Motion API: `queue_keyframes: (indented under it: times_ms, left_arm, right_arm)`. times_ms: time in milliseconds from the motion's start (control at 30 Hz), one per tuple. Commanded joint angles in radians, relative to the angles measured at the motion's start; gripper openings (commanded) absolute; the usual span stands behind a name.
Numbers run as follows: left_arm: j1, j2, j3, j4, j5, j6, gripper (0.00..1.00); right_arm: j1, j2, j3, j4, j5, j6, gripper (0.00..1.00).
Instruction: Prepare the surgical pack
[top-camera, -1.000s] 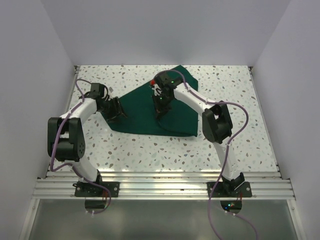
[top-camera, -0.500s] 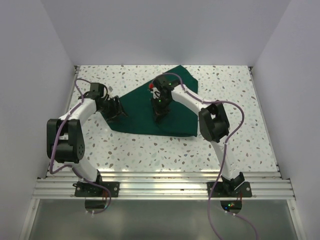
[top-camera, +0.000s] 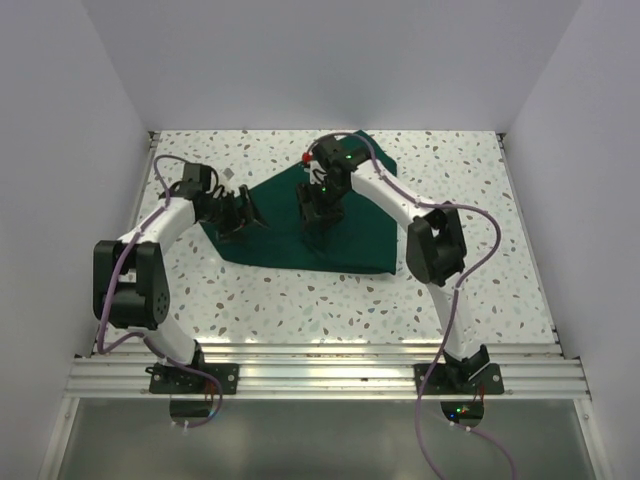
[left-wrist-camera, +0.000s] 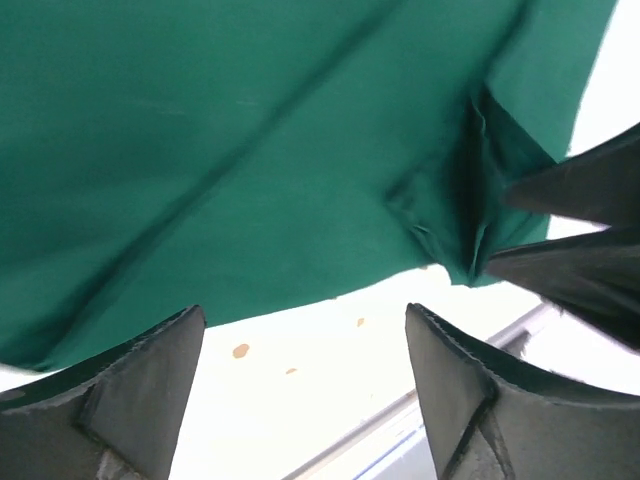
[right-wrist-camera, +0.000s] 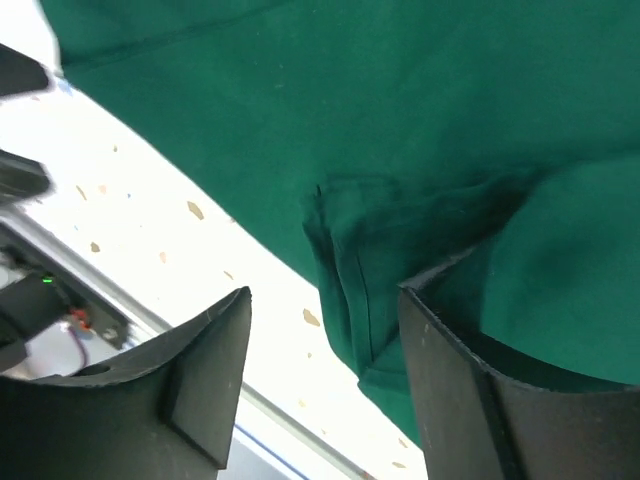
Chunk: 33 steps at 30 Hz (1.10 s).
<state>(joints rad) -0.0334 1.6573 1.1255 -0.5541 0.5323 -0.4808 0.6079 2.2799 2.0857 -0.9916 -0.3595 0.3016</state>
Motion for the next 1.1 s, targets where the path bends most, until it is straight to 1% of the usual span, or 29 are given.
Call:
queue_keyframes:
  times_ms: [0,67,200,267,333,367,433,467,500,633,733,833,933,1000,1067]
  left_arm:
    - [-0.071,0.008,0.036,0.091,0.126,-0.040,0.86]
    - [-0.109,0.033,0.025,0.143,0.172,-0.088,0.87]
    - [-0.167,0.079,0.039,0.190,0.189,-0.128,0.87]
    - [-0.180,0.114,0.048,0.206,0.199,-0.145,0.86]
    - [-0.178,0.147,0.059,0.220,0.204,-0.154,0.83]
    - [-0.178,0.156,0.066,0.223,0.204,-0.159,0.78]
    - [-0.178,0.167,0.092,0.212,0.178,-0.157,0.71]
    - [-0.178,0.161,0.099,0.223,0.170,-0.166,0.69]
    - [-0.178,0.157,0.102,0.235,0.175,-0.176,0.66]
    - [-0.181,0.160,0.120,0.243,0.204,-0.191,0.49]
    - [-0.189,0.157,0.115,0.249,0.222,-0.197,0.42]
    - [-0.204,0.160,0.114,0.258,0.233,-0.212,0.40]
    - [-0.212,0.176,0.118,0.269,0.241,-0.220,0.39]
    - [-0.224,0.193,0.125,0.283,0.248,-0.228,0.39]
    - [-0.238,0.212,0.134,0.295,0.259,-0.237,0.39]
  right_arm:
    - [-0.063,-0.166,-0.019,-0.024,-0.050,0.017,0.65]
    - [-0.102,-0.224,-0.067,0.001,-0.080,0.034,0.67]
    - [-0.166,-0.287,-0.125,-0.007,-0.121,0.027,0.73]
    - [-0.177,-0.307,-0.157,-0.012,-0.122,0.018,0.73]
    - [-0.186,-0.322,-0.180,-0.010,-0.110,0.010,0.72]
    - [-0.189,-0.324,-0.212,-0.001,-0.110,0.013,0.63]
    - [-0.195,-0.306,-0.255,0.039,-0.149,0.025,0.34]
    - [-0.195,-0.295,-0.263,0.054,-0.177,0.033,0.07]
    - [-0.191,-0.266,-0.272,0.101,-0.252,0.045,0.00]
    - [-0.169,-0.211,-0.326,0.235,-0.344,0.111,0.00]
    - [-0.151,-0.163,-0.341,0.294,-0.386,0.129,0.00]
    - [-0.139,-0.111,-0.352,0.326,-0.427,0.152,0.00]
    - [-0.126,-0.079,-0.348,0.349,-0.433,0.163,0.00]
    - [-0.123,-0.037,-0.340,0.344,-0.455,0.177,0.00]
    - [-0.125,-0.040,-0.331,0.324,-0.452,0.165,0.00]
